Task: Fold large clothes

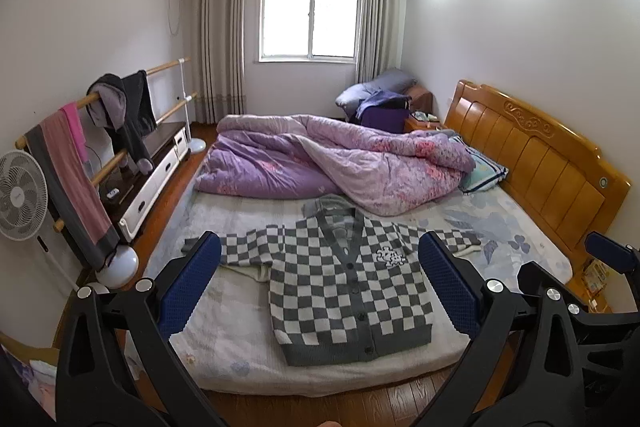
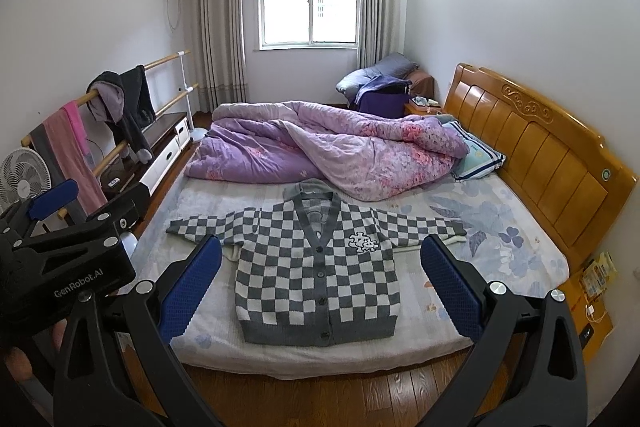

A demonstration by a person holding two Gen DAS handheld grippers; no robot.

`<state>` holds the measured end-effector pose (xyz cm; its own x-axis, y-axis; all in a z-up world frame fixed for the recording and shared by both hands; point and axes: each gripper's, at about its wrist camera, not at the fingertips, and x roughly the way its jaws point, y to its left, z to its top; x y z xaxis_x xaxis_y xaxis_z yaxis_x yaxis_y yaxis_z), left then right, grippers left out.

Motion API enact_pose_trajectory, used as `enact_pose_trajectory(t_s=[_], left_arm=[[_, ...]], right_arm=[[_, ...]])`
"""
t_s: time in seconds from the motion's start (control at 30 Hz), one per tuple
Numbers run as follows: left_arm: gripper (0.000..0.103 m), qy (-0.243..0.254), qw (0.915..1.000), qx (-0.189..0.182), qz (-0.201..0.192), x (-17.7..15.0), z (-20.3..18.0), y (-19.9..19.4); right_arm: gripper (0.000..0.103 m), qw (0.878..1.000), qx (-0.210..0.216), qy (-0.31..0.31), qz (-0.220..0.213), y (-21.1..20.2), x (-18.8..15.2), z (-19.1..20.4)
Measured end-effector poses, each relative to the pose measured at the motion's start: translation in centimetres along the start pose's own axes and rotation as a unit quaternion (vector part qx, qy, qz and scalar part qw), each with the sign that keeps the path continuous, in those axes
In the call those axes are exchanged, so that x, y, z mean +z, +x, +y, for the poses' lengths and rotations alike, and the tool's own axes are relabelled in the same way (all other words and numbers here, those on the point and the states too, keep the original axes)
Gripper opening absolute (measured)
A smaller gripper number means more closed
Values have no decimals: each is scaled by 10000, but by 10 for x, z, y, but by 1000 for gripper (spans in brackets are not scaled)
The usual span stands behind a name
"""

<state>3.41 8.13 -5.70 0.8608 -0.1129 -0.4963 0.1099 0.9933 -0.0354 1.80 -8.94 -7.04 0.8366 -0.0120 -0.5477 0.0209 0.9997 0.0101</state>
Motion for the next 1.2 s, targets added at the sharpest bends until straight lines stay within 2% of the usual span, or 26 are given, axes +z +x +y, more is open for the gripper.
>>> enact_pose_trajectory(t_s=[0.3, 0.47, 0.6, 0.8, 0.9, 1.0, 1.1, 1.2], left_arm=[[98, -119, 9994, 109, 300, -3, 4, 49], [98, -150, 9987, 359, 338, 1, -2, 96], [98, -449, 9963, 523, 512, 6, -8, 144], [98, -671, 9868, 1198, 854, 11, -14, 211], [98, -1004, 9808, 1263, 1097, 10, -8, 238], [98, -1053, 9754, 1424, 1316, 5, 4, 261], [98, -1152, 9695, 1632, 1422, 1, 24, 288], [98, -1367, 9641, 1630, 1587, -7, 51, 310]], right_arm=[[96, 9992, 9, -148, 382, 50, 1, 3], [96, 9978, 355, -150, 548, 105, 6, -14], [96, 9954, 698, -277, 590, 152, 18, -28], [96, 9886, 1157, -539, 798, 228, 37, -46], [96, 9847, 1304, -650, 952, 260, 40, -48], [96, 9813, 1414, -584, 1168, 291, 43, -48], [96, 9783, 1460, -575, 1356, 321, 42, -44], [96, 9765, 1417, -569, 1517, 351, 43, -31]])
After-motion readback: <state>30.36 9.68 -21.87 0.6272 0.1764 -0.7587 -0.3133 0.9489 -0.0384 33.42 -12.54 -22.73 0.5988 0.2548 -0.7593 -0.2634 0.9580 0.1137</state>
